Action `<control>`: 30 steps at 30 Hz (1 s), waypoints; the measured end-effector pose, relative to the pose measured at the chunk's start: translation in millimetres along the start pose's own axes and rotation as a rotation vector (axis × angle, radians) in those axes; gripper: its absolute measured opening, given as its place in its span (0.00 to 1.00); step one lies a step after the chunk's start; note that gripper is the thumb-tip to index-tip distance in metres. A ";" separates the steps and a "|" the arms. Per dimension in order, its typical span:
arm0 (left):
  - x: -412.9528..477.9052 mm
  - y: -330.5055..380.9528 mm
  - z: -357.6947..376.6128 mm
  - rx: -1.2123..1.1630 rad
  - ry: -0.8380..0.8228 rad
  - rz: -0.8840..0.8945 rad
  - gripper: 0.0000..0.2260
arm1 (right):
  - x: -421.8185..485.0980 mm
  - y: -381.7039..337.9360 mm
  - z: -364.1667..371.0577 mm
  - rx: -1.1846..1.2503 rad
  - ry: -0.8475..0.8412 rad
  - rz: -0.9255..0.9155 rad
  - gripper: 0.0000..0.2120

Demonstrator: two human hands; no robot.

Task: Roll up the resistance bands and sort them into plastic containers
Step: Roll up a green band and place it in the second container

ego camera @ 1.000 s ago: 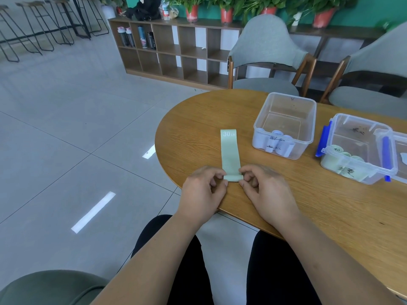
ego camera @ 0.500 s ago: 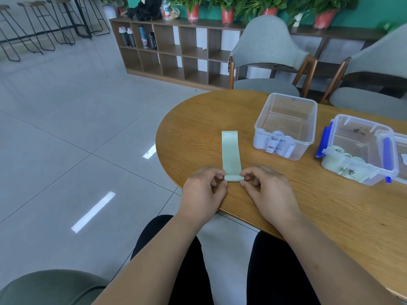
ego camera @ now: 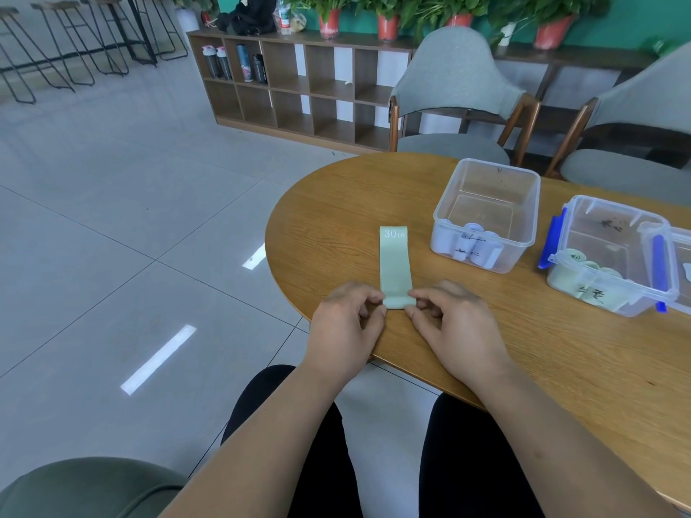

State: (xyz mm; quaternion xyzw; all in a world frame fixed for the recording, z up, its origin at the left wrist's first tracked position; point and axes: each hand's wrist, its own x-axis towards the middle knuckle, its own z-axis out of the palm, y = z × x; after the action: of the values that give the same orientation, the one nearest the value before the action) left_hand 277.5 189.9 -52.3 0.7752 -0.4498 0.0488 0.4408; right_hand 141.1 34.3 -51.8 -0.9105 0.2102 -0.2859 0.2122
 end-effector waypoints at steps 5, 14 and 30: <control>0.2 0.0 0.2 -0.010 -0.004 -0.011 0.08 | -0.5 -3.3 -3.0 0.001 -0.009 0.031 0.15; 0.0 0.8 1.1 -0.007 0.016 -0.014 0.08 | -1.1 -6.6 -5.8 0.016 0.004 0.038 0.08; 1.4 1.3 0.6 -0.061 -0.002 -0.059 0.08 | -0.7 -5.1 -6.5 0.023 0.064 0.048 0.07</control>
State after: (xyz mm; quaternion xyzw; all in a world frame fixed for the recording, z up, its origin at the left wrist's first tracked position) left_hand 277.2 188.2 -51.2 0.7743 -0.4286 0.0213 0.4651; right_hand 137.9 37.1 -44.6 -0.8932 0.2355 -0.3120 0.2225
